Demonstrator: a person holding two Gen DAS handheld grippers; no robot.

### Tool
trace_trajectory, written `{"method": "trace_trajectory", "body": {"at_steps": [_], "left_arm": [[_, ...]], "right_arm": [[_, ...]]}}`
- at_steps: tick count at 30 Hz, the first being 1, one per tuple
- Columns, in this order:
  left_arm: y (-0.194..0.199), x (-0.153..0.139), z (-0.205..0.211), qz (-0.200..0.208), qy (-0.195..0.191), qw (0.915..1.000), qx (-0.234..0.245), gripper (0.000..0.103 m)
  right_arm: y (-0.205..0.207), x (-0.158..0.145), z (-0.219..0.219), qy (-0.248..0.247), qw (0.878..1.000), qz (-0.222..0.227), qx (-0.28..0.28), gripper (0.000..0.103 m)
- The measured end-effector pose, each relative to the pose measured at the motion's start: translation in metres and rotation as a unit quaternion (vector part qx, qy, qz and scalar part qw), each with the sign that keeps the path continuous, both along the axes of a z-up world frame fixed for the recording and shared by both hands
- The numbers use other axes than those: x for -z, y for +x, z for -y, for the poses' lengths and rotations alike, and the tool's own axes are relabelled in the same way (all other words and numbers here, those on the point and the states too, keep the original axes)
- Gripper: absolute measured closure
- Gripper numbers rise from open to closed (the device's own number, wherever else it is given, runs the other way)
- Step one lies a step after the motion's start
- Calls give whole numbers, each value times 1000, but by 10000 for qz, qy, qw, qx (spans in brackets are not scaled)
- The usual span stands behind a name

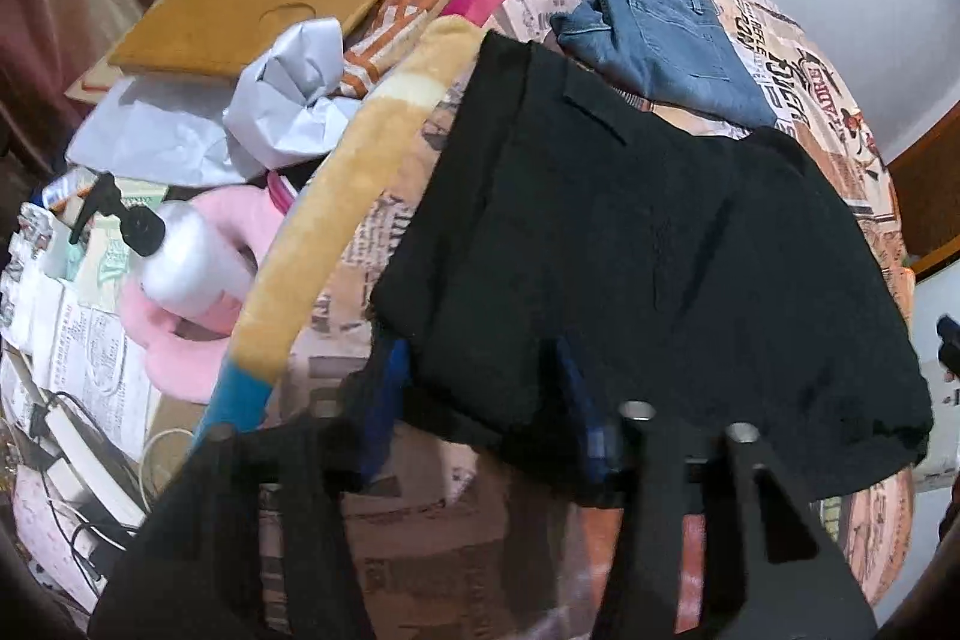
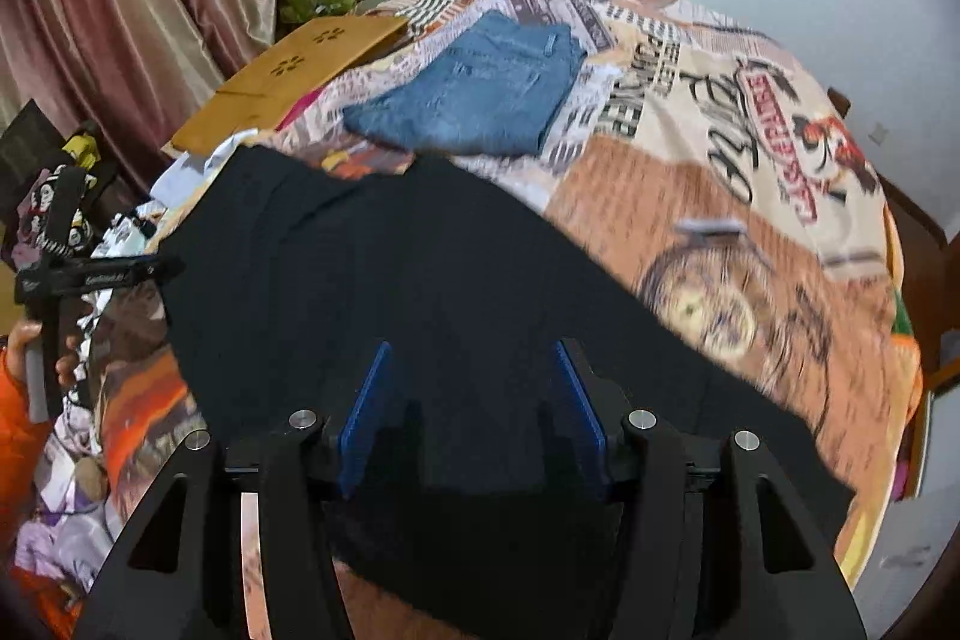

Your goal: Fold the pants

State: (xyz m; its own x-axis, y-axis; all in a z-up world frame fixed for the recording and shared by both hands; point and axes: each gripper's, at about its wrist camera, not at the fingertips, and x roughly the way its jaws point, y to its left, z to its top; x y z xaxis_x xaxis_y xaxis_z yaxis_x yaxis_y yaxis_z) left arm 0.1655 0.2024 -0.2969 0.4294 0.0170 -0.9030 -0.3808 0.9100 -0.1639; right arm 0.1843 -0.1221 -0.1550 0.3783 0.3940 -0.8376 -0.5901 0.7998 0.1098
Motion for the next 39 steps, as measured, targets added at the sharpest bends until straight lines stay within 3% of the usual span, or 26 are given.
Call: {"method": "trace_trajectory", "body": {"at_steps": [1, 6, 10, 12, 16, 19, 23, 27, 31, 35, 39], "left_arm": [[1, -1, 4, -11, 200, 9998, -17, 76], [2, -12, 14, 56, 736, 9972, 125, 87], [-7, -30, 7, 205, 1070, 9940, 101, 87], [-12, -34, -1, 231, 1017, 9945, 57, 87], [-17, -12, -1, -89, 814, 9966, 95, 87], [-18, 8, 11, -295, 1190, 9921, 260, 84], [-13, -1, 19, -314, 1438, 9883, 399, 81], [-8, -23, 21, -203, 1456, 9881, 449, 73], [1, -51, 40, 136, 1389, 9880, 657, 55], [18, -75, 75, 439, 1476, 9829, 1012, 45], [41, -85, 114, 577, 1285, 9809, 1340, 29]], "right_arm": [[-3, 5, 2, 14, 10000, -59, 9, 52], [-17, 23, 3, 121, 9992, -378, 17, 52], [-25, 21, 5, 233, 9991, -343, -59, 52], [-27, 19, 7, 277, 9991, -321, -70, 52], [-26, 29, 14, 173, 9991, -393, 34, 52], [-28, 41, 19, 247, 9980, -562, 133, 52], [-32, 36, 29, 365, 9973, -583, 263, 51], [-36, 25, 44, 309, 9979, -357, 442, 51], [-38, 13, 80, 387, 9953, -126, 883, 51], [-32, 3, 130, 447, 9882, 68, 1465, 51], [-27, -1, 185, 551, 9762, 145, 2090, 51]]}}
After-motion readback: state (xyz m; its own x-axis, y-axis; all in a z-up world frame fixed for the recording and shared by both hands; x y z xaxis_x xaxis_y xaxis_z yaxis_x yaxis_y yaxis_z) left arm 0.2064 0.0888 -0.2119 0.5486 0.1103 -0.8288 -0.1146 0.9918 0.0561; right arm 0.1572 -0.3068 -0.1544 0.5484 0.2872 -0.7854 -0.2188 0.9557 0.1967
